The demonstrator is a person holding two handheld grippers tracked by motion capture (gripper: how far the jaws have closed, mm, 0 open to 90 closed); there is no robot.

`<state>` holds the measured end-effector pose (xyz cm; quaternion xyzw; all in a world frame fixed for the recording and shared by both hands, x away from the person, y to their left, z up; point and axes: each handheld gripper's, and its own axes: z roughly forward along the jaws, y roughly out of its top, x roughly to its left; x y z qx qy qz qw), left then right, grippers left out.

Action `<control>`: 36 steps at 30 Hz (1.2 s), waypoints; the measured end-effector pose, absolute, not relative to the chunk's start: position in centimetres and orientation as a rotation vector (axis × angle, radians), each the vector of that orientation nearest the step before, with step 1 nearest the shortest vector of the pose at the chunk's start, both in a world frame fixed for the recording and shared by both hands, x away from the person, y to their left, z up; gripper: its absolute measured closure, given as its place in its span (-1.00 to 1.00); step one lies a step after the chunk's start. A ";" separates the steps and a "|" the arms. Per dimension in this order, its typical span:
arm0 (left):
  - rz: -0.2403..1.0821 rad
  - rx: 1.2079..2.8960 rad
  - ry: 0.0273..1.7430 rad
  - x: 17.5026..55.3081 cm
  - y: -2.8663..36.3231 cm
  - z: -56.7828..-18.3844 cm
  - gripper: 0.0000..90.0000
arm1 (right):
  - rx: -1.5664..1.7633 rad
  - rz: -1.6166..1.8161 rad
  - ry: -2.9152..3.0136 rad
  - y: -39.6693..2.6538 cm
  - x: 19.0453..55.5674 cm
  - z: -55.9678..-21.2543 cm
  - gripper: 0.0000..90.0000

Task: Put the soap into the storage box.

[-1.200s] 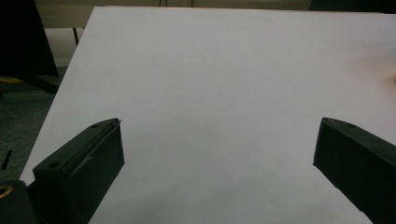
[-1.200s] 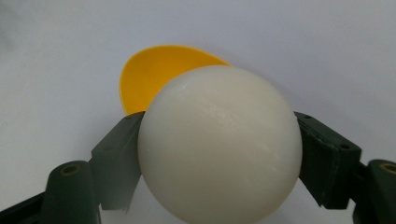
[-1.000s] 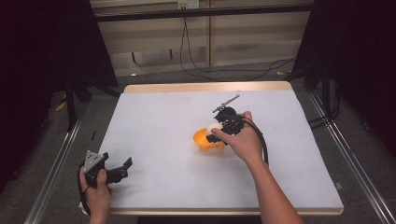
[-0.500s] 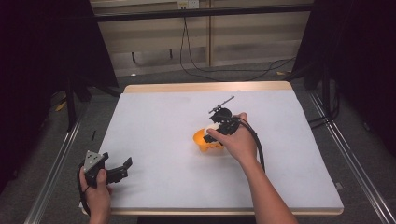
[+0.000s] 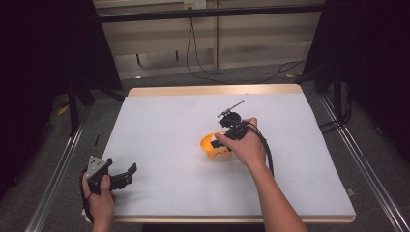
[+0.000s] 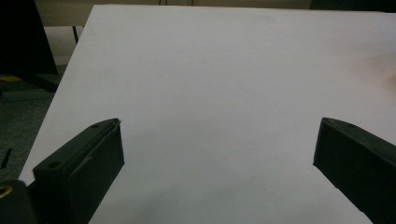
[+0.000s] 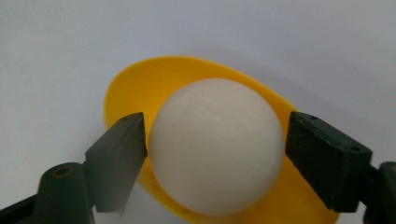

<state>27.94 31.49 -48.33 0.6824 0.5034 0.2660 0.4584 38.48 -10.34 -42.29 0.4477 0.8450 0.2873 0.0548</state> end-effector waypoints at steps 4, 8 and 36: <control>0.652 1.679 1.241 27.9 31.5 -48.3 -0.96 | 1.364 0.896 2.539 -10.8 38.3 -41.8 -0.66; 0.657 1.683 1.238 27.9 31.5 -48.3 -0.96 | 1.366 0.929 2.489 -11.9 37.8 -41.2 -0.72; 0.662 1.683 1.238 27.9 31.4 -48.3 -0.96 | 1.409 1.085 2.207 -22.7 32.6 -42.5 -1.00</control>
